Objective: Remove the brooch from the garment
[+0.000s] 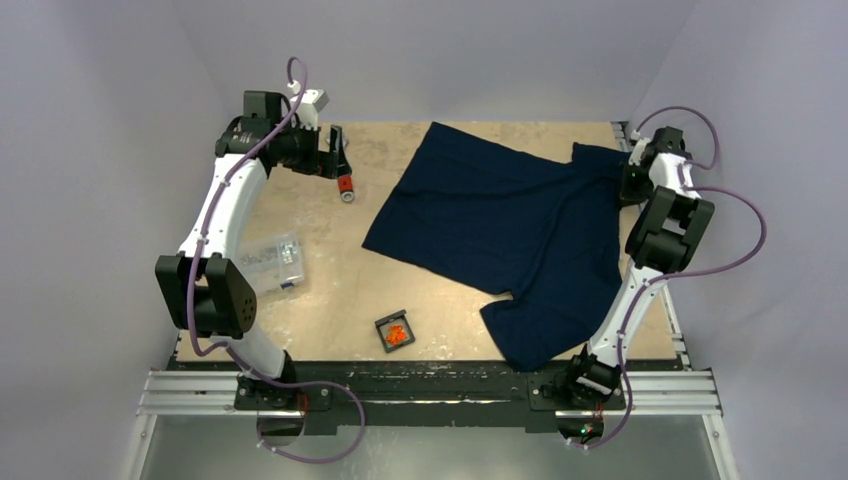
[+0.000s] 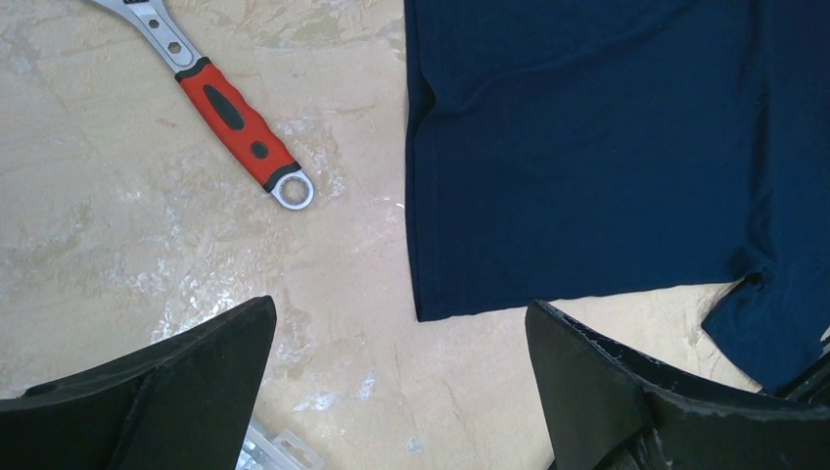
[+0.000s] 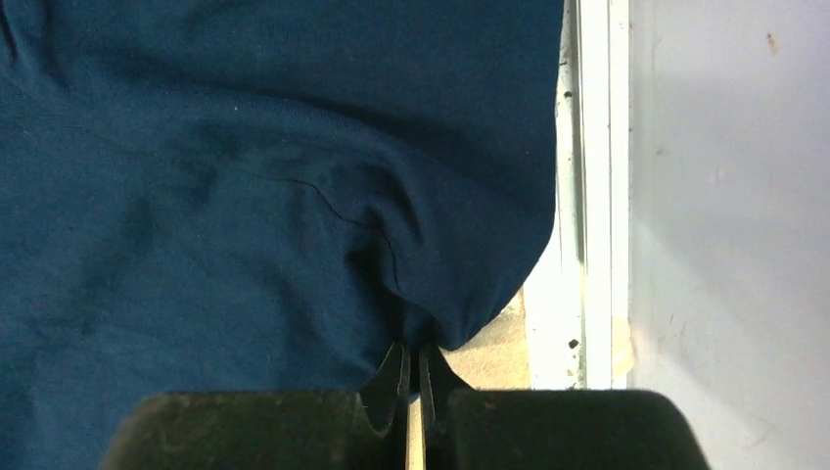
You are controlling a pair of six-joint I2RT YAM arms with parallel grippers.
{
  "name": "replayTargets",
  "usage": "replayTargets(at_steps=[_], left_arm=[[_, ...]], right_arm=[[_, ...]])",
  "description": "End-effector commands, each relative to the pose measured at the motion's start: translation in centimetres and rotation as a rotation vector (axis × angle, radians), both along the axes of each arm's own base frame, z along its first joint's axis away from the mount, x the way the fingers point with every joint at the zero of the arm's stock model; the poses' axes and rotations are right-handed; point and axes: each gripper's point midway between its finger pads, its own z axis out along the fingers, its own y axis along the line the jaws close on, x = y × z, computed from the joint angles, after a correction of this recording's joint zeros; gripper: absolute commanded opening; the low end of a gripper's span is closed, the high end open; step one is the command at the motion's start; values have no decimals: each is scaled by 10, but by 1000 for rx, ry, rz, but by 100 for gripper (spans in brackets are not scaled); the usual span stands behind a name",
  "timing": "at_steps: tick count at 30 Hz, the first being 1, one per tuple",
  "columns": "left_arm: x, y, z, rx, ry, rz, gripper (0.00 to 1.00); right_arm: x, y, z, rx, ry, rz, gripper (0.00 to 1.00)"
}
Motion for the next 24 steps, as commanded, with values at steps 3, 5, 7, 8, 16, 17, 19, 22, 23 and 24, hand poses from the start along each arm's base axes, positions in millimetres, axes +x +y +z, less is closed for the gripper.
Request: replayTargets(at_steps=[3,5,7,8,16,17,19,22,23,24], left_arm=[[7,4,17,0,-52,-1,100],[6,3,15,1,-50,-10,100],[6,1,13,18,-65,-44,100],[6,-1,11,42,-72,-70,100],[28,-57,-25,435,-110,-426,77],[32,-70,-33,471,-124,-478,75],[42,-89,-49,524,-143,-541,72],[64,-112,-70,624,-189,-567,72],[73,-117,-81,650,-191,-565,71],[81,-122,-88,671,-198,-555,71]], right_arm=[[-11,-29,15,-155,46,-7,0],[-7,-39,28,-203,39,6,0],[-3,-48,42,-258,30,25,0],[-2,-51,47,-281,29,38,0],[-8,-51,46,-314,63,116,0],[-9,-51,44,-310,66,117,0],[-10,-50,42,-309,68,120,0],[-10,-49,40,-302,66,124,0],[-9,-48,41,-299,64,125,0],[-9,-48,41,-297,62,127,0]])
